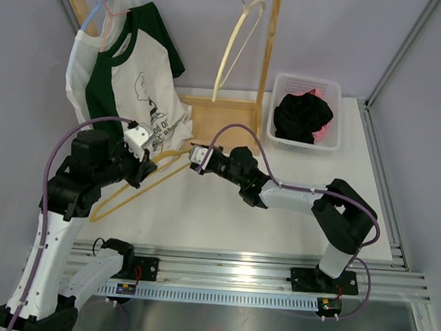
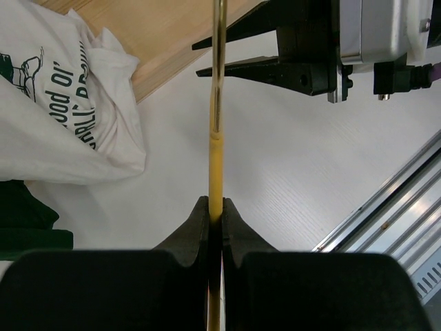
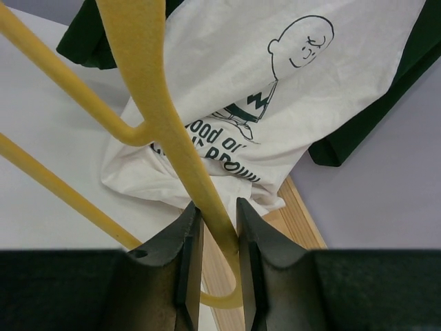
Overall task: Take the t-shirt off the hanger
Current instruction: Hang the hanger back to the clothesline with the left arm
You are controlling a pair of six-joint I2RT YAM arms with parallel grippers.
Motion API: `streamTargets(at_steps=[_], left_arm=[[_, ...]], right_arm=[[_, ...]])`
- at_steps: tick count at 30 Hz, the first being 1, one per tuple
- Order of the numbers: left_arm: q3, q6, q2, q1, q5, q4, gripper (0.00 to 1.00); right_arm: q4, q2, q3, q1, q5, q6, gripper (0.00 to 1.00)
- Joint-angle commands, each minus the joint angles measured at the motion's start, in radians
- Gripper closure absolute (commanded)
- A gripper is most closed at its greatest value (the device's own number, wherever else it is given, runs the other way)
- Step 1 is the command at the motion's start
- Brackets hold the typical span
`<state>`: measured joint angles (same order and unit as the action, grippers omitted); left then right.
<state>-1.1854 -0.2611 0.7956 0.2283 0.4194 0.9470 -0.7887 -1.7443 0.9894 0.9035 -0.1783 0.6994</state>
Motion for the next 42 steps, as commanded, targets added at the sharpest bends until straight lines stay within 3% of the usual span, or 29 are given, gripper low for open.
streamTargets(at_steps=[1,16,19,26,32,42], left_arm=[[-0.02,0.058,-0.042,-0.001,0.032,-0.089,1.0],[0.026,0.115,-0.133,-0.001,0.036,-0.221,1.0],[0.018,0.117,-0.121,-0.001,0.036,-0.215,1.0],[0.027,0.111,-0.061,-0.001,-0.022,-0.198,1.0],[0.05,0.092,-0.015,-0.001,-0.085,-0.223,1.0],[0.078,0.085,0.014,-0.001,-0.183,-0.272,1.0]], right_arm=[[-0.011,0.005,0.032,-0.008,0.034,-0.034,0.83],[0.016,0.022,0.032,-0.008,0.008,-0.052,0.83],[0.003,0.031,0.02,-0.008,0.02,-0.06,0.66],[-0.014,0.118,-0.031,-0.008,0.049,-0.103,0.41],[-0.01,0.203,-0.072,-0.008,0.072,-0.132,0.06],[-0.04,0.256,-0.104,-0.009,0.168,-0.152,0.01]])
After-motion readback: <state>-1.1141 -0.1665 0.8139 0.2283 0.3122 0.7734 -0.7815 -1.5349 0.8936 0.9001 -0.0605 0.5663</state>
